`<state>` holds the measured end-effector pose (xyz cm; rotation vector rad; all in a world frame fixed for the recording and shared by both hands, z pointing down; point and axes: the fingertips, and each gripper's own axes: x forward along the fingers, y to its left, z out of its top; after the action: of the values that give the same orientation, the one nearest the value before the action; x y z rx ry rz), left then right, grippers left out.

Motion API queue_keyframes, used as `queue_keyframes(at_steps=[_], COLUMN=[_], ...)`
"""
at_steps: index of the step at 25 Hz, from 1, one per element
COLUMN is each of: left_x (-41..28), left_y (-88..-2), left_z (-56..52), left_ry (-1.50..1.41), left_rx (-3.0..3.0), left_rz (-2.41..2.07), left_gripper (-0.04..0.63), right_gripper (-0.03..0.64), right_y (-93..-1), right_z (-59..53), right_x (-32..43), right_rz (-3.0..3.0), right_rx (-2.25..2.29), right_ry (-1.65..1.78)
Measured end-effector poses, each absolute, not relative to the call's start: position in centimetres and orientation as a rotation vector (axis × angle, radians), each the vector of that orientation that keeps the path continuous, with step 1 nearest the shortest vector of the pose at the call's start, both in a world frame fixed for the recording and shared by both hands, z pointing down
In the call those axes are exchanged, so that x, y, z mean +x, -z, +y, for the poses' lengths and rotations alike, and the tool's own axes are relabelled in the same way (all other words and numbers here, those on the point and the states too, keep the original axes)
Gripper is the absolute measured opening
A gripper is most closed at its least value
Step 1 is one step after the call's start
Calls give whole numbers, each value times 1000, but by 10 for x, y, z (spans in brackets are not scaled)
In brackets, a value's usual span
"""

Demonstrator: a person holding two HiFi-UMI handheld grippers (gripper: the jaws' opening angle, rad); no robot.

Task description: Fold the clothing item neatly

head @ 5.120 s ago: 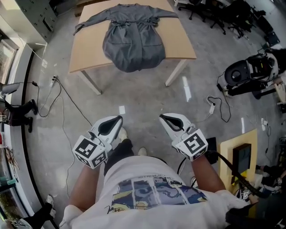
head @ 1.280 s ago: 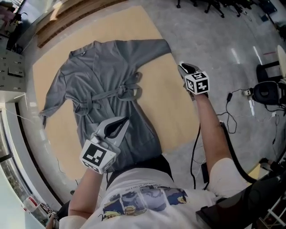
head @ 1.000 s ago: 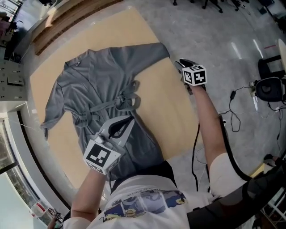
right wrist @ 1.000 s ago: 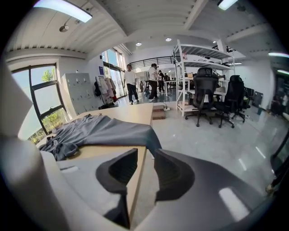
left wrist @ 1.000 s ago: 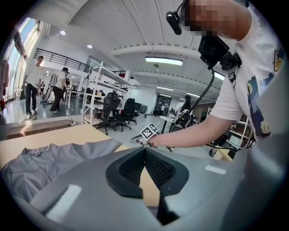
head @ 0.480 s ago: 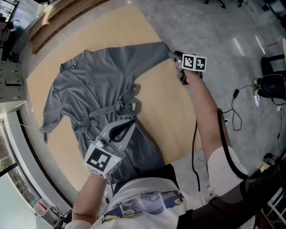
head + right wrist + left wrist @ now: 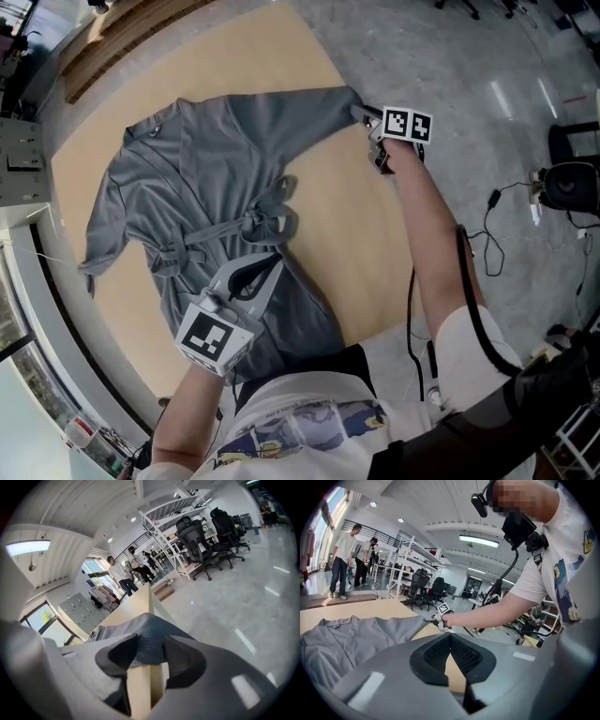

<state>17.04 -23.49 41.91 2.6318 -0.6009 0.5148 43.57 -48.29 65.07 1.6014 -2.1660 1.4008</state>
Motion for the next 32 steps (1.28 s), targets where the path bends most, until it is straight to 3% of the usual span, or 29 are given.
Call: queue_keyframes(at_steps=[17, 32], left_x=[142, 88], left_y=[-418, -411], left_z=[-232, -219], left_ry=[-453, -360], left_rx=[2593, 2554], left_rz=[-685, -826], left_gripper=[3, 3], right_gripper=[43, 31], right_y=[-635, -597], right_z=[-483, -487], right_x=[435, 420], right_rz=[-2063, -2004], right_rx=[1628, 1654], right_ry=[-1072, -867])
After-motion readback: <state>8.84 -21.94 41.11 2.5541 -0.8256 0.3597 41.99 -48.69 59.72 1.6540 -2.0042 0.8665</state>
